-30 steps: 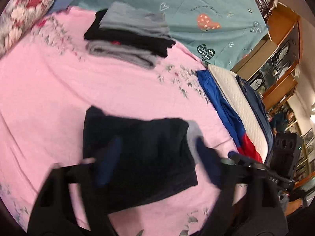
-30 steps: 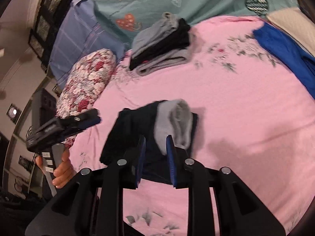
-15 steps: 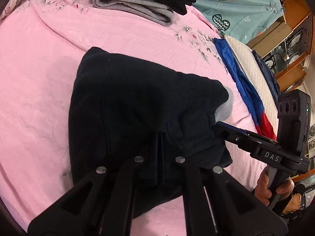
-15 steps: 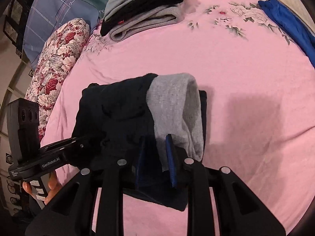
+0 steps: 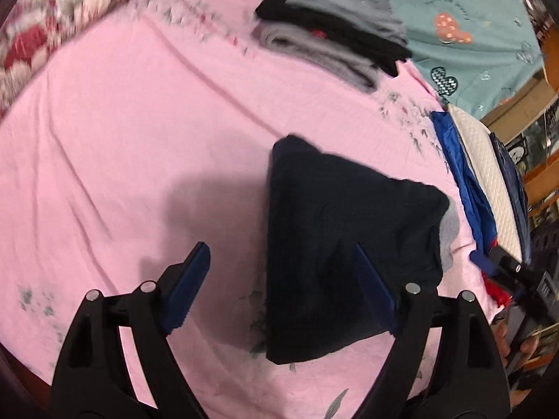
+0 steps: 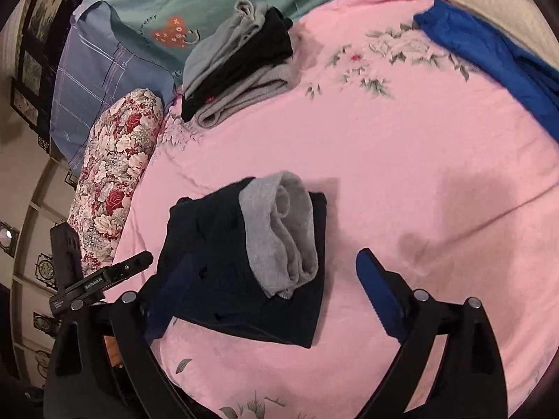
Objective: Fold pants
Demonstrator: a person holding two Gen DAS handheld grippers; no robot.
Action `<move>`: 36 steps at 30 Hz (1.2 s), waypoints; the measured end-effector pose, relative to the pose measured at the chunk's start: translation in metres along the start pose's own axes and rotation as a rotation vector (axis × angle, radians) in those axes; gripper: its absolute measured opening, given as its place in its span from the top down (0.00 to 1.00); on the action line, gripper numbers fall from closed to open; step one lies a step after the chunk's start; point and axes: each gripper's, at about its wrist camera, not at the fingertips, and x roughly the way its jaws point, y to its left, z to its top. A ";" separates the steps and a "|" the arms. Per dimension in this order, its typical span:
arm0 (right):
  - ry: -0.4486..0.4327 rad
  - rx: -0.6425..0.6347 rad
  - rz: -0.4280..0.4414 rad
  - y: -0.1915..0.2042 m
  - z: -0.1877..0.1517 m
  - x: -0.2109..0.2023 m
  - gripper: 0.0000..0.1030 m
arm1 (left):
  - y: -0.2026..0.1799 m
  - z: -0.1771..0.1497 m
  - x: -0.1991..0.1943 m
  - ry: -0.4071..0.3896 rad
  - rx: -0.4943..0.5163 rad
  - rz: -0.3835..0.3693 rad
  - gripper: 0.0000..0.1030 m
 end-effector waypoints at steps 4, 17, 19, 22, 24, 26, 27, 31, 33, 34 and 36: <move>0.102 0.058 0.046 -0.012 -0.006 0.029 0.09 | 0.014 0.003 0.031 0.115 -0.060 -0.099 0.18; 0.210 0.099 0.107 -0.015 -0.001 0.068 0.09 | -0.007 0.027 0.068 0.206 -0.017 -0.345 0.02; 0.209 0.093 0.125 -0.017 0.002 0.077 0.06 | -0.015 0.029 0.071 0.203 0.008 -0.328 0.02; 0.185 0.096 0.183 -0.019 0.007 0.083 0.04 | -0.023 0.028 0.072 0.168 0.036 -0.300 0.02; 0.165 0.075 0.195 -0.016 0.007 0.085 0.15 | -0.029 0.023 0.069 0.142 0.052 -0.254 0.05; 0.164 0.017 0.125 -0.009 0.001 0.086 0.50 | -0.034 0.016 0.064 0.116 0.080 -0.192 0.29; 0.152 -0.010 0.113 -0.005 -0.002 0.085 0.53 | -0.037 0.012 0.061 0.096 0.105 -0.149 0.38; 0.083 -0.110 0.033 0.016 -0.010 0.072 0.60 | -0.046 0.005 0.045 0.029 0.147 -0.112 0.60; 0.052 -0.155 -0.005 0.029 -0.013 0.065 0.61 | -0.049 0.003 0.035 0.001 0.161 -0.093 0.64; 0.041 -0.169 -0.014 0.034 -0.014 0.062 0.61 | -0.050 0.002 0.031 -0.008 0.168 -0.088 0.64; 0.026 -0.180 -0.015 0.039 -0.014 0.056 0.61 | -0.050 0.002 0.022 -0.022 0.170 -0.086 0.65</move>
